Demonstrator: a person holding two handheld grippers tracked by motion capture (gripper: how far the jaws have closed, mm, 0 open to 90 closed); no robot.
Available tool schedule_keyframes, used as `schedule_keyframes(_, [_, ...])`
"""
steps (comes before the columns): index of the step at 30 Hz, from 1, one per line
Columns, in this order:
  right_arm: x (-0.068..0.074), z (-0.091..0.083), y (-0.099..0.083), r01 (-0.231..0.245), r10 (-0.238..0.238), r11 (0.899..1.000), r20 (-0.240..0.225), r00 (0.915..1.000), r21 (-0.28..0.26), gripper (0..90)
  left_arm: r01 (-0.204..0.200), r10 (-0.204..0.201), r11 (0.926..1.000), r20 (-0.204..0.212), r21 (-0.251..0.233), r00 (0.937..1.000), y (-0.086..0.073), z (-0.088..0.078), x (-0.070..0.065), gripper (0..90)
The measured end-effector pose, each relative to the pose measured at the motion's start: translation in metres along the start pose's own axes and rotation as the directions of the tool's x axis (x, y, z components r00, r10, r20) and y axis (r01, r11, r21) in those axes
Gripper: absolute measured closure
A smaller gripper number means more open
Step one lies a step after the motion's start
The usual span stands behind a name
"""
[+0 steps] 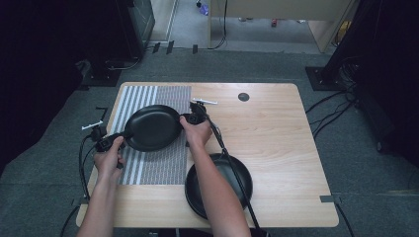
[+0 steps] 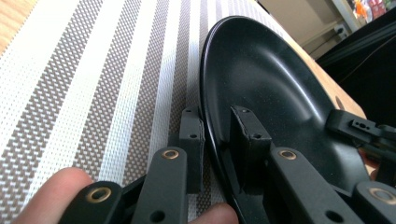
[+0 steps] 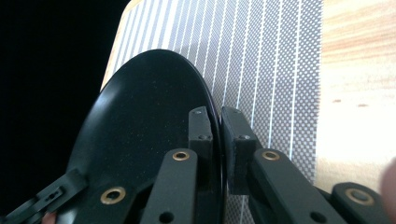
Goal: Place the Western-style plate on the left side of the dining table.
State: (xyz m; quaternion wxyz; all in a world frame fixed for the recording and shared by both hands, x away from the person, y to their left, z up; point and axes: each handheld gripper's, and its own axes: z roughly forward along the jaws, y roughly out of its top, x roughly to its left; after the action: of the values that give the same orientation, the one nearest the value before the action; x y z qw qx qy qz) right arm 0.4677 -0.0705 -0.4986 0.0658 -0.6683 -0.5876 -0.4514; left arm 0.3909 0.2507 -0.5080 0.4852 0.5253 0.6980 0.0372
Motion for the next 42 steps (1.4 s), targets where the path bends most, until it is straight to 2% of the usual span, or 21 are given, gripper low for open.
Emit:
schedule_keyframes(4, [-0.001,0.005,0.001,-0.002,0.002,1.000,0.005,1.0000,-0.018,82.9,0.014,-0.014,0.9996,-0.003,-0.025,0.9999,0.003,0.002,0.000,77.8])
schedule_keyframes(7, [-0.002,0.011,0.002,-0.003,0.004,1.000,0.014,0.9999,-0.029,82.3,0.027,-0.027,0.9993,-0.001,-0.025,0.9996,0.004,0.006,0.003,78.5])
schedule_keyframes(12, [-0.004,0.016,0.002,0.027,-0.026,0.999,0.016,0.9995,-0.034,82.0,0.039,-0.039,0.9991,0.006,-0.015,0.9992,0.003,0.009,0.009,78.8])
schedule_keyframes(13, [-0.004,0.016,0.002,0.027,-0.026,0.999,0.016,0.9995,-0.034,82.0,0.036,-0.036,0.9993,0.001,-0.011,0.9994,0.003,0.010,0.009,78.8])
schedule_keyframes(14, [-0.004,0.018,0.000,0.039,-0.038,0.999,0.023,0.9990,-0.035,81.3,0.025,-0.025,0.9997,-0.025,-0.003,0.9994,0.002,0.012,0.010,78.2])
schedule_keyframes(17, [-0.004,0.022,-0.003,0.062,-0.061,0.998,0.036,0.9975,-0.031,79.4,0.003,-0.003,1.0000,-0.032,-0.004,0.9995,0.000,0.013,0.010,76.0])
schedule_keyframes(18, [-0.004,0.022,-0.004,0.054,-0.054,0.998,0.004,0.9985,-0.037,69.4,-0.020,0.020,0.9998,-0.017,-0.006,0.9997,-0.001,0.014,0.008,67.6])
schedule_keyframes(20, [-0.003,0.020,-0.004,0.069,-0.070,0.997,-0.009,0.9975,-0.042,61.0,-0.030,0.030,0.9995,-0.014,-0.006,0.9995,-0.001,0.014,0.006,56.3])
schedule_keyframes(21, [-0.003,0.020,-0.004,0.069,-0.070,0.997,-0.009,0.9975,-0.042,61.0,-0.043,0.043,0.9990,-0.016,-0.005,0.9989,-0.001,0.014,0.003,56.3])
schedule_keyframes(22, [-0.001,0.018,-0.003,0.104,-0.104,0.993,0.010,0.9946,-0.062,58.0,-0.066,0.066,0.9978,-0.037,-0.003,0.9971,-0.002,0.012,0.000,49.8])
schedule_keyframes(24, [0.004,0.005,-0.001,0.186,-0.180,0.977,0.064,0.9815,-0.104,52.1,-0.113,0.113,0.9935,-0.074,0.014,0.9908,-0.003,0.010,-0.003,45.6])
schedule_keyframes(26, [0.005,0.000,0.000,0.191,-0.185,0.976,0.064,0.9805,-0.104,52.4,-0.153,0.155,0.9879,-0.093,0.029,0.9836,-0.005,0.007,-0.007,41.4])
schedule_keyframes(28, [0.004,-0.016,0.002,0.213,-0.207,0.972,0.063,0.9762,-0.095,51.9,-0.154,0.157,0.9875,-0.106,0.035,0.9819,-0.006,0.003,-0.009,31.9])
schedule_keyframes(29, [0.004,-0.016,0.002,0.213,-0.207,0.972,0.063,0.9762,-0.095,51.9,-0.156,0.159,0.9872,-0.110,0.031,0.9811,-0.007,0.000,-0.009,31.9])
schedule_keyframes(30, [0.002,-0.027,0.002,0.243,-0.238,0.967,0.062,0.9692,-0.080,50.1,-0.157,0.159,0.9873,-0.113,0.022,0.9808,-0.007,-0.002,-0.010,29.1])
schedule_keyframes(33, [0.000,-0.038,0.001,0.269,-0.266,0.960,0.048,0.9629,-0.082,48.5,-0.180,0.181,0.9835,-0.127,0.016,0.9753,-0.009,-0.010,-0.011,26.9])
schedule_keyframes(34, [-0.005,-0.049,-0.001,0.302,-0.298,0.949,0.050,0.9532,-0.088,45.2,-0.189,0.190,0.9818,-0.133,0.017,0.9728,-0.010,-0.013,-0.012,24.3])
schedule_keyframes(37, [-0.011,-0.061,-0.003,0.311,-0.306,0.944,0.058,0.9503,-0.113,41.4,-0.215,0.215,0.9765,-0.143,0.010,0.9662,-0.013,-0.023,-0.016,21.9])
schedule_keyframes(38, [-0.018,-0.073,-0.004,0.316,-0.309,0.941,0.072,0.9483,-0.123,40.6,-0.234,0.231,0.9723,-0.150,0.003,0.9613,-0.016,-0.029,-0.020,19.9])
schedule_keyframes(41, [-0.023,-0.086,-0.006,0.319,-0.311,0.940,0.081,0.9471,-0.122,37.3,-0.247,0.244,0.9689,-0.151,-0.007,0.9580,-0.019,-0.035,-0.023,19.3])
schedule_keyframes(42, [-0.029,-0.100,-0.008,0.338,-0.331,0.932,0.071,0.9409,-0.130,34.7,-0.260,0.257,0.9655,-0.152,-0.005,0.9545,-0.024,-0.042,-0.025,18.7])
